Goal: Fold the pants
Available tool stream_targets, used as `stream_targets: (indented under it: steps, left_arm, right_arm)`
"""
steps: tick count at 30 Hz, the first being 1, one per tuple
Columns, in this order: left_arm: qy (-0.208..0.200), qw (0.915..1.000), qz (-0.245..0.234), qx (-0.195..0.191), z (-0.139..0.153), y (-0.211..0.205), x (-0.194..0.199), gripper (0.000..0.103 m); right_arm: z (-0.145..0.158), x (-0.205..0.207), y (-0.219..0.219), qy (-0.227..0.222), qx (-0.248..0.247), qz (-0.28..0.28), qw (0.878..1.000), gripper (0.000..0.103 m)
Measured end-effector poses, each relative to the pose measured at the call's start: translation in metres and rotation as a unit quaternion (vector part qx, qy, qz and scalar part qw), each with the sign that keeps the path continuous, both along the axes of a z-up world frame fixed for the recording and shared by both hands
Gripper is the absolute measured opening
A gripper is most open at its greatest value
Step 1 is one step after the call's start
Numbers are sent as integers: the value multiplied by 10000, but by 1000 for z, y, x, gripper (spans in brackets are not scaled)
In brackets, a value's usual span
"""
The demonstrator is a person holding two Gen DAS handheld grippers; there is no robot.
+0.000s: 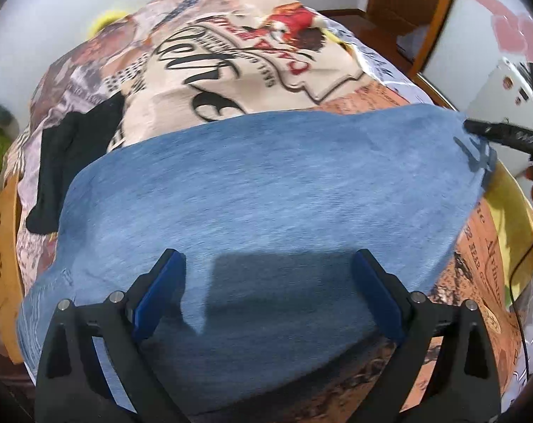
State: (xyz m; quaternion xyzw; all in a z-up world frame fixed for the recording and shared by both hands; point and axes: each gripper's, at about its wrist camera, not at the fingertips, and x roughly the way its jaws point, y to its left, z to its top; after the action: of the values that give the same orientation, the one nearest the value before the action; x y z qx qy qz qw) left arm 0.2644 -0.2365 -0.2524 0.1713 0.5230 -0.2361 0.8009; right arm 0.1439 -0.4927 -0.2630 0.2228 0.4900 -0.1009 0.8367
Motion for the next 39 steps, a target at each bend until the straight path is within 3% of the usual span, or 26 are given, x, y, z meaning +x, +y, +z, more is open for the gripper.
stream_targets:
  steps: [4, 8, 13, 18, 23, 27, 32, 39]
  left_arm:
    - [-68, 9998, -180, 73, -1, -11, -7, 98]
    - [-38, 9999, -157, 40, -2, -12, -6, 97]
    - [-126, 9999, -94, 11, 4, -7, -6, 97]
    - [-561, 9982, 188, -52, 26, 18, -2, 97]
    - [-961, 9921, 790, -179, 51, 72, 8, 97]
    - [-1047, 9827, 1488, -343, 64, 141, 18, 97]
    - [-1183, 9666, 2258, -242, 66, 224, 24, 98]
    - [-1154, 9319, 3433, -194, 55, 344, 30, 98]
  right_arm:
    - [-15, -13, -2, 361, -234, 112, 9990, 52]
    - [-6, -35, -1, 331, -531, 280, 9976, 52]
    - [4, -32, 10, 561, -988, 424, 9926, 52]
    - [37, -20, 43, 60, -988, 749, 9923, 52]
    - [67, -2, 89, -528, -764, 1216, 9882, 52]
    - [80, 24, 133, -855, -459, 1589, 9825, 52]
    - [90, 55, 194, -1051, -427, 2169, 9696, 52]
    - [87, 100, 262, -994, -321, 2871, 9522, 53]
